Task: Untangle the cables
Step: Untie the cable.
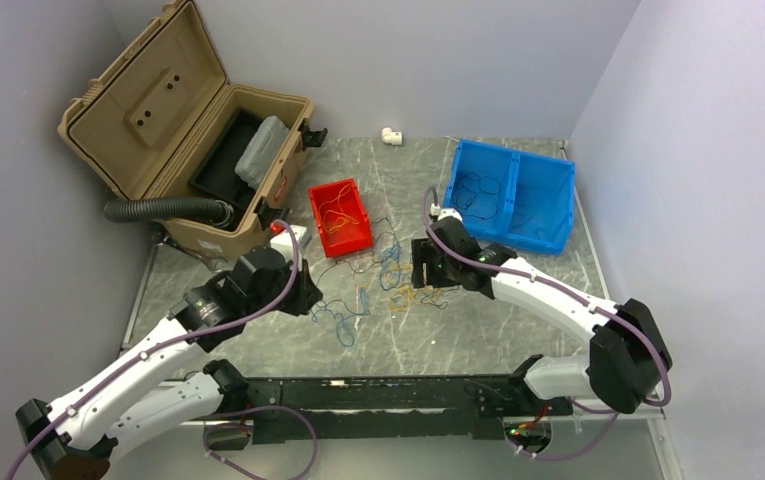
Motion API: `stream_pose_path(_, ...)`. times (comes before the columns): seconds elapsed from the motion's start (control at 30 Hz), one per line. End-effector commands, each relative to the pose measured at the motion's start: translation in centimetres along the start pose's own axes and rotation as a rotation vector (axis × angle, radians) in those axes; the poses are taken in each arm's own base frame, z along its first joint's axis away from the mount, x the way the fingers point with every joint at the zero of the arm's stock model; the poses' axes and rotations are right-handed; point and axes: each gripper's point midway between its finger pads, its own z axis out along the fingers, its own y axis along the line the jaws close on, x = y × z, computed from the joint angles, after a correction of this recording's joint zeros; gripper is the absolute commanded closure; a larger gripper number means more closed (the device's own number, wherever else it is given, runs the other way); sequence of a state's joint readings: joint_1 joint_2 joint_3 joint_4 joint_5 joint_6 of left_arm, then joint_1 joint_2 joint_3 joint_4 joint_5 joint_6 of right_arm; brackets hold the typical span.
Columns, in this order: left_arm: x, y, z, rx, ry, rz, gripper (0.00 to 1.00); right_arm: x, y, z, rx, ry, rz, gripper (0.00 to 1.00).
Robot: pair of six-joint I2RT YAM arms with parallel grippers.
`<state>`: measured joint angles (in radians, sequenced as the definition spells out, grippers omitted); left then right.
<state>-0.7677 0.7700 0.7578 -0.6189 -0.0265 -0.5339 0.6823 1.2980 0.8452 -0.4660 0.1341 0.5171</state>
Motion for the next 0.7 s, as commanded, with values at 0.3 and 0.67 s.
stream_pose_path(0.3,-1.9,-0.5,0.1,-0.006,-0.029,0.049,1.00,1.5,2.3,3.0,-0.096,0.077,0.051,0.50)
stream_pose_path(0.67,-2.2,-0.7,0.4,-0.005,-0.030,0.057,1.00,-4.0,2.3,-4.0,-0.086,-0.084,0.005,1.00)
